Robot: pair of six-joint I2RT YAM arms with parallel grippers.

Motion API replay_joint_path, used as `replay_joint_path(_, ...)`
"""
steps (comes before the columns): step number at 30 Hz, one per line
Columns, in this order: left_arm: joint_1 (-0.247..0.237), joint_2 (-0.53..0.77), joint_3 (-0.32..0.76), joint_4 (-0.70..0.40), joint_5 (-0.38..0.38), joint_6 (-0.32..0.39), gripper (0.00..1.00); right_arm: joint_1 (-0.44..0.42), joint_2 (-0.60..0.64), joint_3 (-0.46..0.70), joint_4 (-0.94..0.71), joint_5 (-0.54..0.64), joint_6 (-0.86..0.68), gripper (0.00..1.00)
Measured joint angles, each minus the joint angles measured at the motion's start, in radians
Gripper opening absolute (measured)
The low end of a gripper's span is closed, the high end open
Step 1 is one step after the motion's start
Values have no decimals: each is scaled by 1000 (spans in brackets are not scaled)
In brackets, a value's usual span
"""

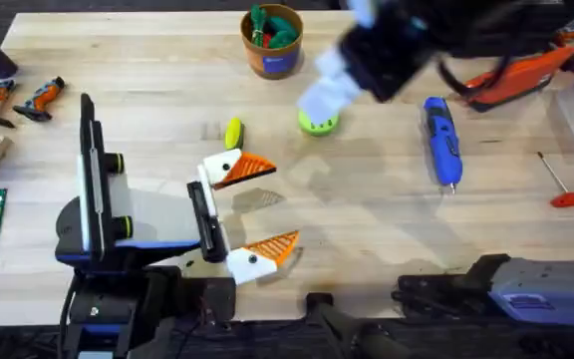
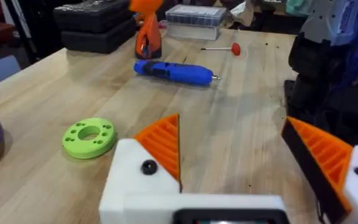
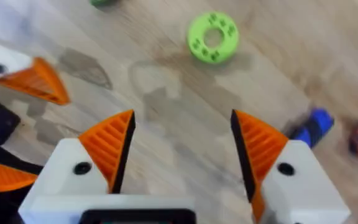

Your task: Pick up the gripper from the table and insert it into the empty holder that is missing its gripper. Then pick up a screw, insert it into the mounting hole, and use the screwdriver to tighten it. Finally, clean up the table by picking up the vegetable and placing it into the bucket.

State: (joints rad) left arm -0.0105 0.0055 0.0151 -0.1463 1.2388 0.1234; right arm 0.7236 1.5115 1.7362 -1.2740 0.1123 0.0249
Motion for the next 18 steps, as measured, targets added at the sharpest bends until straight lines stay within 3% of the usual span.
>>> replay_joint_path(11, 0, 0, 0, 0, 0, 0, 986, -318, -157, -227, -49, 4, 152, 894)
replay_joint_path(18, 0, 0, 0, 0, 0, 0, 986, -467, -192, -271, -97, 7, 167, 894)
